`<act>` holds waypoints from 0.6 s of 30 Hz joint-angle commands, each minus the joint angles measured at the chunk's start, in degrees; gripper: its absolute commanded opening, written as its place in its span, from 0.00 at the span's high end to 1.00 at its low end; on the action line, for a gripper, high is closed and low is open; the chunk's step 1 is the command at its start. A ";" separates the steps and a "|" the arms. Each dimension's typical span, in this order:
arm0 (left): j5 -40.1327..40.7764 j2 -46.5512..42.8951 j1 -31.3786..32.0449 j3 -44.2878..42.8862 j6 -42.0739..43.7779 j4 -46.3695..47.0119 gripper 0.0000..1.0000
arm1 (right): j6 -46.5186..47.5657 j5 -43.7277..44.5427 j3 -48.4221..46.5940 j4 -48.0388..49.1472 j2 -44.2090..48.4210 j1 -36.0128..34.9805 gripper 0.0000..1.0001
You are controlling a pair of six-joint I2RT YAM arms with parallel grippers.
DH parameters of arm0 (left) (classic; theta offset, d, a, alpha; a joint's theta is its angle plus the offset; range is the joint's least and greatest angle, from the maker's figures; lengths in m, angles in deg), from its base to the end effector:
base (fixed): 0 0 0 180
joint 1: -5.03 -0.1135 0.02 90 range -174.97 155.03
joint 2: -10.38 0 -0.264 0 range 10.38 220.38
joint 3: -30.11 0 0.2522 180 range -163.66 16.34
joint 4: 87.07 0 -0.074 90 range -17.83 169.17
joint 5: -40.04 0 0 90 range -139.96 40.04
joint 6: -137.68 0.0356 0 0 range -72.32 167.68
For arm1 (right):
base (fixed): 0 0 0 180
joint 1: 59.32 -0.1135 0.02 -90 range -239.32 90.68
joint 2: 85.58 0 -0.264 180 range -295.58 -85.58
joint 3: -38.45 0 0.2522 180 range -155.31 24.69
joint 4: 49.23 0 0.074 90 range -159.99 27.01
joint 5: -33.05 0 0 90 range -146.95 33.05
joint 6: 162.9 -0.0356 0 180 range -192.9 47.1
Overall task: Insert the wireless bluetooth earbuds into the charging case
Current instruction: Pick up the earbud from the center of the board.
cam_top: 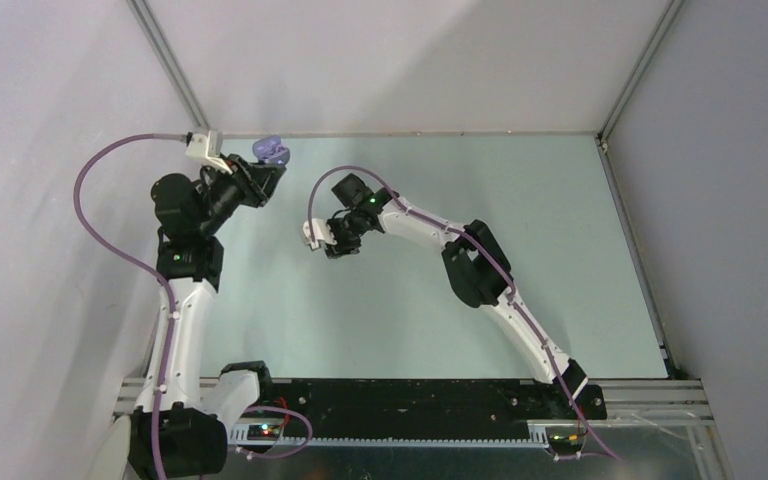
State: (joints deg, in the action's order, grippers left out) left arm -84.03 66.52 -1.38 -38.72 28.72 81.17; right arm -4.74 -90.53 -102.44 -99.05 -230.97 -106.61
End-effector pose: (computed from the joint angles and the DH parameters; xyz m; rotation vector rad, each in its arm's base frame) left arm 0.2233 0.0050 0.3898 0.1280 1.5872 -0.6319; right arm 0.3580 0.4169 0.1595 -2.1304 1.0728 0.5661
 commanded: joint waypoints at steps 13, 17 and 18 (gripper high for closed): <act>0.23 -2.98 -0.73 0.20 0.67 0.67 1.00 | 0.32 6.24 -3.53 -1.86 -2.89 -3.43 0.64; 0.25 -3.37 -0.72 0.40 0.76 0.77 1.00 | -5.38 7.31 -4.53 -1.53 -1.97 -3.52 0.69; 0.19 -3.43 -0.76 0.40 0.77 0.88 1.00 | -8.74 8.01 -5.80 -2.59 -1.77 -3.40 0.69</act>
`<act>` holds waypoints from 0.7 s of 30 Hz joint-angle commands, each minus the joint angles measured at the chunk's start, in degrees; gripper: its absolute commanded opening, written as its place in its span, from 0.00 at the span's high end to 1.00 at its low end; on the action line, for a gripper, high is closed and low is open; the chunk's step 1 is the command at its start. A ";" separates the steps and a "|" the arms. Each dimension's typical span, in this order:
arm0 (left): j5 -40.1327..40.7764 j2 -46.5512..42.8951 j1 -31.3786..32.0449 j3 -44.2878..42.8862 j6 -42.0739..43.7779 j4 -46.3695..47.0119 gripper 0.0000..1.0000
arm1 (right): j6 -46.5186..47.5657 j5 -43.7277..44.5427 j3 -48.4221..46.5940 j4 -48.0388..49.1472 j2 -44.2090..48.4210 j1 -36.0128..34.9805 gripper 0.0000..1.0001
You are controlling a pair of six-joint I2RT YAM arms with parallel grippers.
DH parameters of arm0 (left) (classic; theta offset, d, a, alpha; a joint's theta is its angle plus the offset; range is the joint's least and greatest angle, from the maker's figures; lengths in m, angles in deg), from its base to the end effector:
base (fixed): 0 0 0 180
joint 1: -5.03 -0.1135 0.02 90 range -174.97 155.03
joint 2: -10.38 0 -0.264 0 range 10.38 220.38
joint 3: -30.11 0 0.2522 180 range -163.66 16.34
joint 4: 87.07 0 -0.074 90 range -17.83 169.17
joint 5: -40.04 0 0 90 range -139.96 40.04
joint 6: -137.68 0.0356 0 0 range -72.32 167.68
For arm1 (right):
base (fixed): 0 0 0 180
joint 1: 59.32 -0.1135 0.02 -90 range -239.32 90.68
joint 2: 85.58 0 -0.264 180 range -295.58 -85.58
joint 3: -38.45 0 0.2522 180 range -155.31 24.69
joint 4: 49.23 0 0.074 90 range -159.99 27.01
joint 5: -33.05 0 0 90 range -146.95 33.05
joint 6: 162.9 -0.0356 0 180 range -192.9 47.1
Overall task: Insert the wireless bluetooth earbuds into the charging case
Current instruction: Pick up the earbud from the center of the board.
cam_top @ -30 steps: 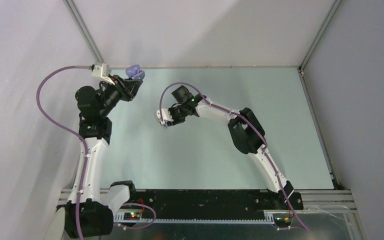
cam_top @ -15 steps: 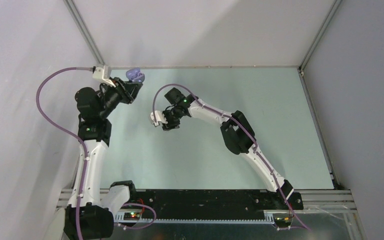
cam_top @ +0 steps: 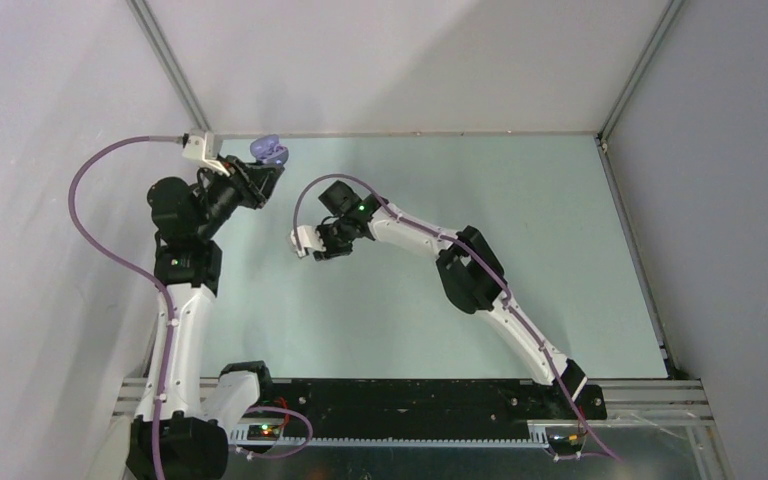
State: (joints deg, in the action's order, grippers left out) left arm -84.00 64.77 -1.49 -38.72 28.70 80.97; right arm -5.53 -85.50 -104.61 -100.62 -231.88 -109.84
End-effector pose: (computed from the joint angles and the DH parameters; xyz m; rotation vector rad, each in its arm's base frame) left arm 0.2148 0.0045 0.3955 0.1361 1.5623 -0.6238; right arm 0.3381 0.4372 0.1599 -2.1745 1.0802 0.4960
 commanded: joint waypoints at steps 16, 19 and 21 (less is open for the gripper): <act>-2.12 4.45 -0.60 -2.42 -4.03 10.51 1.00 | -51.47 20.99 37.69 0.78 33.86 4.64 0.70; -2.04 5.68 -0.60 -3.68 -3.99 10.69 1.00 | -47.95 15.66 44.31 1.07 38.71 6.13 0.70; -1.38 6.14 -0.66 -4.35 -3.89 10.13 1.00 | -43.49 11.82 46.02 3.54 42.06 6.76 0.71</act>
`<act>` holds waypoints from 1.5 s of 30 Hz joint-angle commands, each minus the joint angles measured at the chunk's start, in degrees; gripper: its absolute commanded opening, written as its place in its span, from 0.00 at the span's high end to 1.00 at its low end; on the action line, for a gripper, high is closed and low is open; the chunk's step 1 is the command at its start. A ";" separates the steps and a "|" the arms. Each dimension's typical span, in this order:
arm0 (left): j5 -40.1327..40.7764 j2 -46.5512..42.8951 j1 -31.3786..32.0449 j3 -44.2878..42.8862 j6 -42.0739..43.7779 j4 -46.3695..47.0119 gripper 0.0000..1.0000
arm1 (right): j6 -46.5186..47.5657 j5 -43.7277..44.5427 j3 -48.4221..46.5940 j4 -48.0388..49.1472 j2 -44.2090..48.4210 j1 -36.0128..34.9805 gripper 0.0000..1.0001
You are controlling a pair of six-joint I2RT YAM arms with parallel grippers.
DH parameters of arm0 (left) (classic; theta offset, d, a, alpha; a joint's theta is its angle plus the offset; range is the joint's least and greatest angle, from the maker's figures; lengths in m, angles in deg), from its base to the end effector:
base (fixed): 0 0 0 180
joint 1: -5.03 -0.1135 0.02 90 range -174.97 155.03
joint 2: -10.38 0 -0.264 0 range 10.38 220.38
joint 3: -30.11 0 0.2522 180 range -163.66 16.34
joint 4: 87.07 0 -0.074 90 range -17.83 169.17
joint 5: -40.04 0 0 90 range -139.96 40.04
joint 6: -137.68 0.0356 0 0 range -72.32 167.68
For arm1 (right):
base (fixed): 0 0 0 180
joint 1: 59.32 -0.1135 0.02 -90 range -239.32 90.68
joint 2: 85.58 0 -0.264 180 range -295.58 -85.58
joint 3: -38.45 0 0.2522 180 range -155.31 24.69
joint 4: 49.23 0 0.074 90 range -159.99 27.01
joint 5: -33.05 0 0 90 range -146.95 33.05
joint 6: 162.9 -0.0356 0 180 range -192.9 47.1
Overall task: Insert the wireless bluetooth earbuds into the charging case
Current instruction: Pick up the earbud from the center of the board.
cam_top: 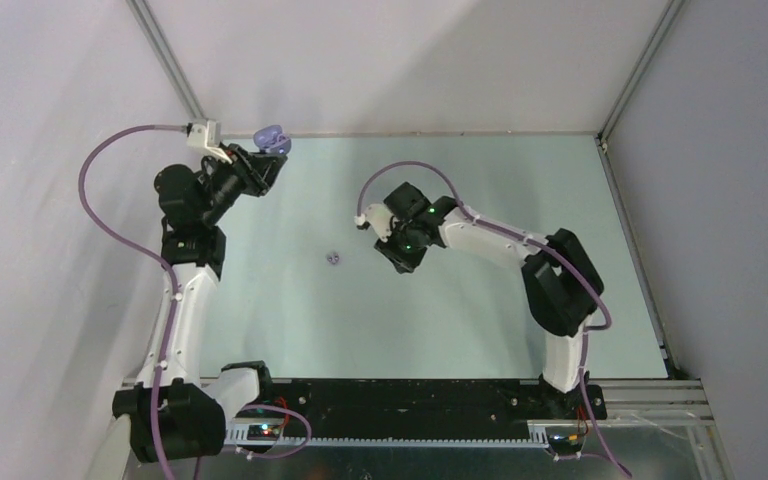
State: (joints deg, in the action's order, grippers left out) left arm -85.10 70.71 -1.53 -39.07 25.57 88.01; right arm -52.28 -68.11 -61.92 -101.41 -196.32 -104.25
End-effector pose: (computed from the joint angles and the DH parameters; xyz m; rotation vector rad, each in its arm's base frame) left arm 0.2421 0.0072 0.3888 0.1191 1.5484 -0.6745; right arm 0.2867 0.2957 0.2183 -1.5084 2.2244 0.3948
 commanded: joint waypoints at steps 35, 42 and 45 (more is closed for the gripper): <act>4.02 -11.08 -0.60 3.47 -1.81 0.32 1.00 | 49.58 -12.69 -21.05 13.47 -21.68 -8.91 0.83; 4.04 -11.25 -0.59 3.66 -2.19 0.43 1.00 | 49.97 -10.70 -21.32 12.49 -22.81 -8.93 0.81; 3.90 -11.18 -0.62 3.80 -2.08 0.40 1.00 | 50.04 -9.11 -21.66 12.83 -23.59 -8.87 0.77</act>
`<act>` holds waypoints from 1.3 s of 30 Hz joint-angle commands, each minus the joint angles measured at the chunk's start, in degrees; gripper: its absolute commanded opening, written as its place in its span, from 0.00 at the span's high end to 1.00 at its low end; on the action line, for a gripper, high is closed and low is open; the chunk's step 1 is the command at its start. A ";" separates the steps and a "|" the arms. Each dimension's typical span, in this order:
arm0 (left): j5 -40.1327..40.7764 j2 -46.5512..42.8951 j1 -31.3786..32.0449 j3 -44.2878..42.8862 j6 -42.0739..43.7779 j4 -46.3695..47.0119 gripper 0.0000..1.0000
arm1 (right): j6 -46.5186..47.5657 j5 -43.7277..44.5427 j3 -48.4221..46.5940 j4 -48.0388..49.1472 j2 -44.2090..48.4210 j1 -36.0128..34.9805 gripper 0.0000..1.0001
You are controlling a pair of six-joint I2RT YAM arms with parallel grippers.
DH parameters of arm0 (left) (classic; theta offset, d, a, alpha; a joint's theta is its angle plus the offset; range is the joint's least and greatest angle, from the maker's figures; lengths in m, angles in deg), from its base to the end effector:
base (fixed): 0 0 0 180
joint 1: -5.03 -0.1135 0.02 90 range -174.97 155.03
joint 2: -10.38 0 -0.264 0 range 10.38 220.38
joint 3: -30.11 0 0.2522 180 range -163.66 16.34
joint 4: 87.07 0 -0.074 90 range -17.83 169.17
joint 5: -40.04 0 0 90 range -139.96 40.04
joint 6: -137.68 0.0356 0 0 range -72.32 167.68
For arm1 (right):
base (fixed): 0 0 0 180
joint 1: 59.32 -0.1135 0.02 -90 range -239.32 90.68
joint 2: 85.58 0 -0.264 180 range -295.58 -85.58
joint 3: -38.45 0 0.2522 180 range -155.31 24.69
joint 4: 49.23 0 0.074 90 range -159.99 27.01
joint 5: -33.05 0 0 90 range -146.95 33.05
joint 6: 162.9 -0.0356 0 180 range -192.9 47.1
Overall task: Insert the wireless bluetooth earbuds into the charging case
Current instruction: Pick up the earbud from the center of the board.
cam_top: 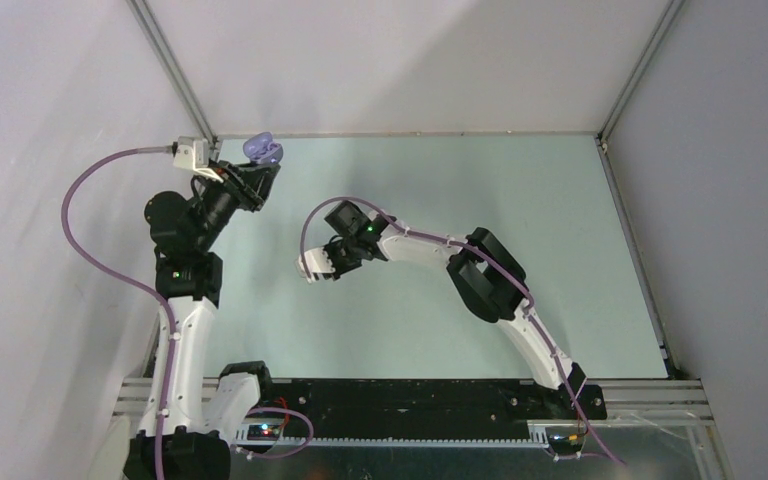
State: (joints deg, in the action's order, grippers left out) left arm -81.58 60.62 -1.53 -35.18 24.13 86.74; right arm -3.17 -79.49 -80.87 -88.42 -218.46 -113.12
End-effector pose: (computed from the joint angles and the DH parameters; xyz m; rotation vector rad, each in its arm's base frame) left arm 0.1986 0.0041 0.3980 0.0832 1.4677 -0.6317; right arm 0.2899 0.4192 0.1627 -2.2124 1.0033 0.3652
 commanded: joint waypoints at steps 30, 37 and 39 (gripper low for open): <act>-4.80 3.66 -0.54 -0.06 1.34 7.28 1.00 | -9.28 -2.07 -6.10 -5.76 8.33 4.56 1.00; -18.91 11.63 0.39 -0.89 5.41 18.19 1.00 | -22.11 -17.36 -9.98 -25.07 21.50 13.07 1.00; -23.33 14.06 1.32 -1.74 7.94 18.94 1.00 | -25.24 -22.49 -11.69 -29.98 23.84 15.61 1.00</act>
State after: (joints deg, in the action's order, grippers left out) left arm -93.84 71.43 -1.27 -34.96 26.79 97.87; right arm -19.25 -89.09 -87.25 -105.32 -202.84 -102.30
